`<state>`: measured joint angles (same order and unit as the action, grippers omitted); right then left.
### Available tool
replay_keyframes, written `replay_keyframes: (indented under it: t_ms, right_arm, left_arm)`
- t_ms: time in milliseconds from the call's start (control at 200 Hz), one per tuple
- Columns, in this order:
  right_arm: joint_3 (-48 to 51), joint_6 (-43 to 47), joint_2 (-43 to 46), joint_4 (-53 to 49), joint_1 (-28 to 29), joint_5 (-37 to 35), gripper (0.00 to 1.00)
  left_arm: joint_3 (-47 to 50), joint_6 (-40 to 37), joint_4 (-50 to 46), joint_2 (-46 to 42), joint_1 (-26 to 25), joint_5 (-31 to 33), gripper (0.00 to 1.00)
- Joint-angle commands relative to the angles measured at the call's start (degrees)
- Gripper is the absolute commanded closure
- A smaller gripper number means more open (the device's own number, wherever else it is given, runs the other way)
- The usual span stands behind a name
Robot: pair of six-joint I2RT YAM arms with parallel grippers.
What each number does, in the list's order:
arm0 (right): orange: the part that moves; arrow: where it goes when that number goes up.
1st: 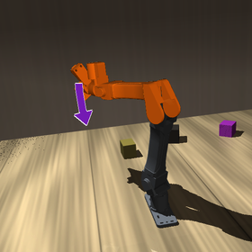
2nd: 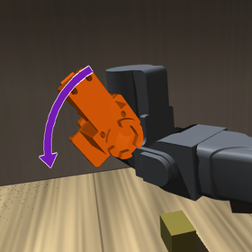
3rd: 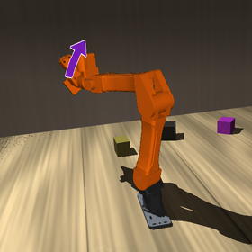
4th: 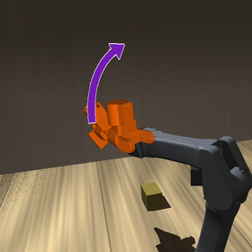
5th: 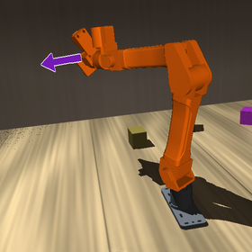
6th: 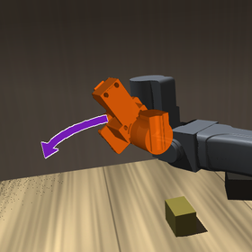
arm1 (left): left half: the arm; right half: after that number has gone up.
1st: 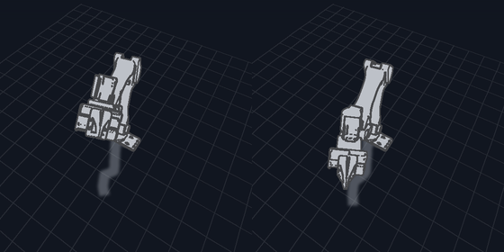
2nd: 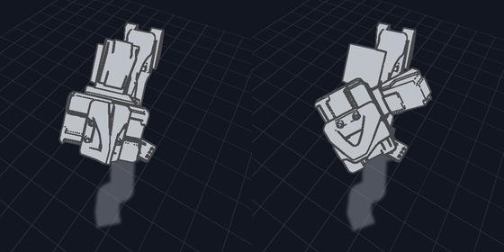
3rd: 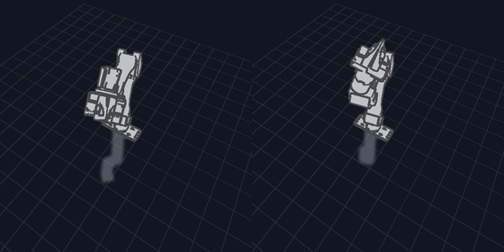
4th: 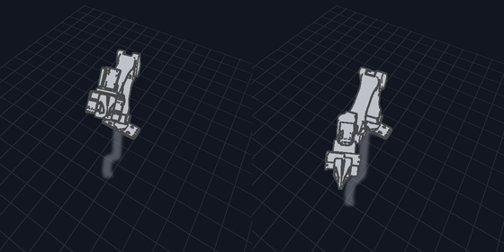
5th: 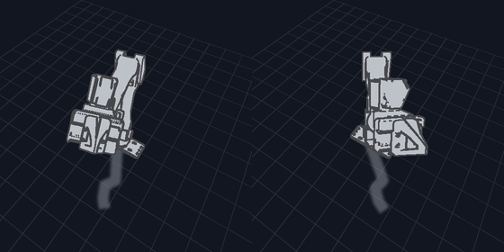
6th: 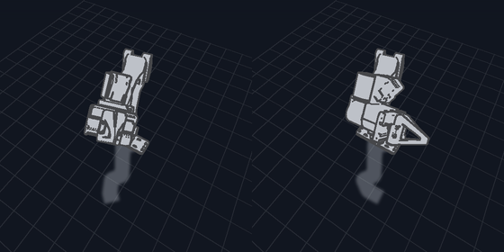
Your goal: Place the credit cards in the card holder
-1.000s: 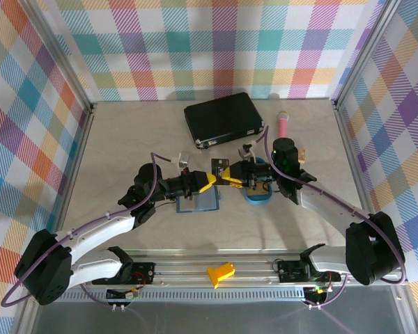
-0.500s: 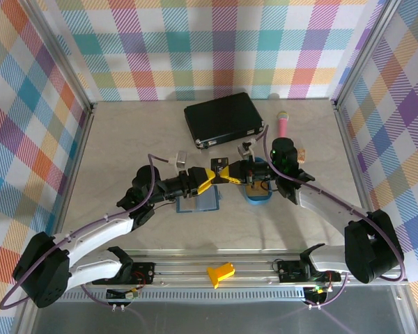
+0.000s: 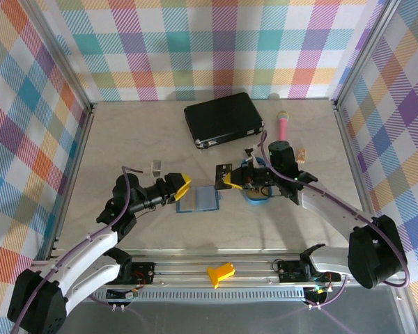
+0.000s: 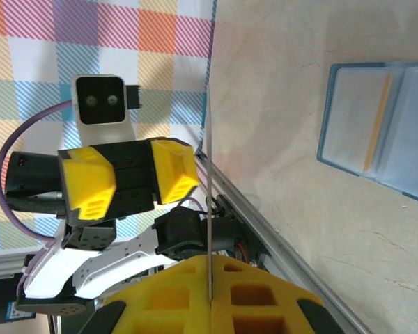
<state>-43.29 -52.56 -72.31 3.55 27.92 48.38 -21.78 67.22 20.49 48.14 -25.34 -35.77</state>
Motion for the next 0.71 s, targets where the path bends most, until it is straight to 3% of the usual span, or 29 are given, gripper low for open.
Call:
replay_keyframes:
  t_ms: [0,305,575,700]
  right_arm:
    - [1.44,-4.74,-2.77,9.08,1.58,0.28,1.00]
    - [-2.31,-14.58,-10.17,21.75,6.55,1.45,1.00]
    - [-3.62,-18.98,-13.54,28.53,9.23,1.54,1.00]
    - [-3.71,-19.84,-14.32,29.65,9.87,1.36,1.00]
  left_arm:
    - [1.40,0.30,2.89,0.50,0.23,-3.25,0.46]
    - [5.84,8.98,23.76,5.07,-2.40,-2.15,0.49]
    - [5.35,9.52,26.43,8.80,-3.13,-2.66,0.56]
    - [5.33,10.29,28.70,9.41,-3.22,-2.46,0.71]
